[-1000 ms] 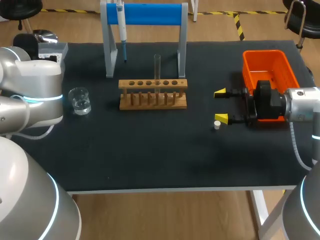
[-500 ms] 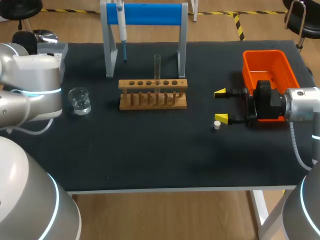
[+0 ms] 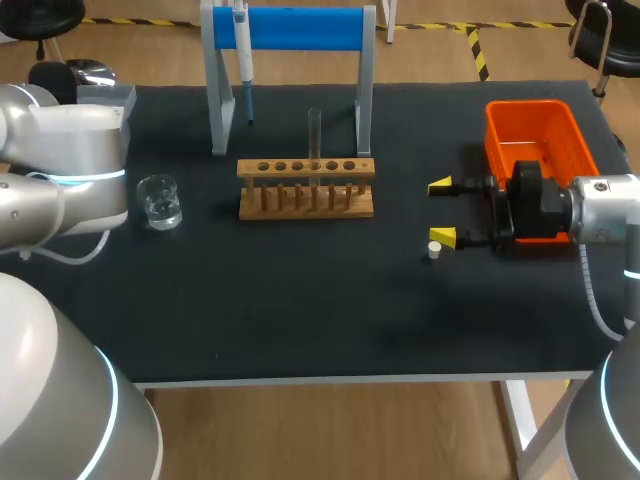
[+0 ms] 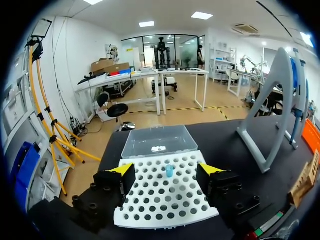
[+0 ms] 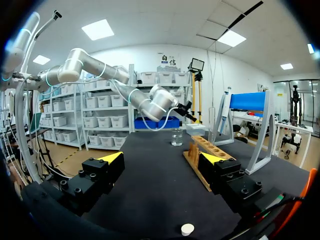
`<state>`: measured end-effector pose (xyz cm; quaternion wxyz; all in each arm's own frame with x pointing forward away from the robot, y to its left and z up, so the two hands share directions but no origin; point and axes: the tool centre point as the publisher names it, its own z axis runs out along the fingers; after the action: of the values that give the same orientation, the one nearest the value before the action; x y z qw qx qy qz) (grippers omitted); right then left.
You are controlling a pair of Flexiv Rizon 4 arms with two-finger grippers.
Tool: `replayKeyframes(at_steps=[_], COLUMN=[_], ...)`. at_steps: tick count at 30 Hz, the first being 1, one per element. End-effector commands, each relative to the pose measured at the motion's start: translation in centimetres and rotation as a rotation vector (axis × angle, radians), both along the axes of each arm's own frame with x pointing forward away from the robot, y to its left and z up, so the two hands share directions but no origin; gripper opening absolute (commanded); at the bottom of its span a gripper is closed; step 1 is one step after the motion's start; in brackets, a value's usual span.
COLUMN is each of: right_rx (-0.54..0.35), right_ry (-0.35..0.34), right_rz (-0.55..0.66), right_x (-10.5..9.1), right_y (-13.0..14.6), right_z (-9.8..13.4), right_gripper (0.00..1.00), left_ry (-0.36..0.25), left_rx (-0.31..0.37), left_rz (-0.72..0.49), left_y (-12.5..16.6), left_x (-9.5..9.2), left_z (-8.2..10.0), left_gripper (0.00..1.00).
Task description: Invert the test tube, pick up the pipette, mount the tip to pipette, aspirate from beaker and dispense into the tube, eject the tip, return the pipette, and cap with the stopper.
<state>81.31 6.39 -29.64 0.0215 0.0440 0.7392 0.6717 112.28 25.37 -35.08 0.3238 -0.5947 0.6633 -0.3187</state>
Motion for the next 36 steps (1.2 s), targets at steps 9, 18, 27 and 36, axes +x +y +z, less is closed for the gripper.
replayKeyframes(at_steps=[9,18,27,36], right_rx=[-0.002,-0.002,-0.002,-0.002], right_ry=[0.0,0.0,0.0,0.0], right_rz=[-0.003,-0.003,-0.003,-0.003], right_x=[-0.1,-0.1,-0.1,-0.1], right_y=[0.1,0.1,0.1,0.1], right_z=[0.0,0.0,0.0,0.0], right_gripper=[1.0,1.0,1.0,1.0], left_ry=[0.016,0.02,0.026,0.031], left_rx=[0.003,0.006,0.014,0.015], left_rz=[-0.004,-0.005,-0.012,-0.017], left_y=[0.1,0.2,0.1,0.1], left_x=[0.8,1.2,1.7,2.2], left_z=[-0.2,-0.5,-0.8,-1.0], left_gripper=[0.55,0.49,0.45,0.4])
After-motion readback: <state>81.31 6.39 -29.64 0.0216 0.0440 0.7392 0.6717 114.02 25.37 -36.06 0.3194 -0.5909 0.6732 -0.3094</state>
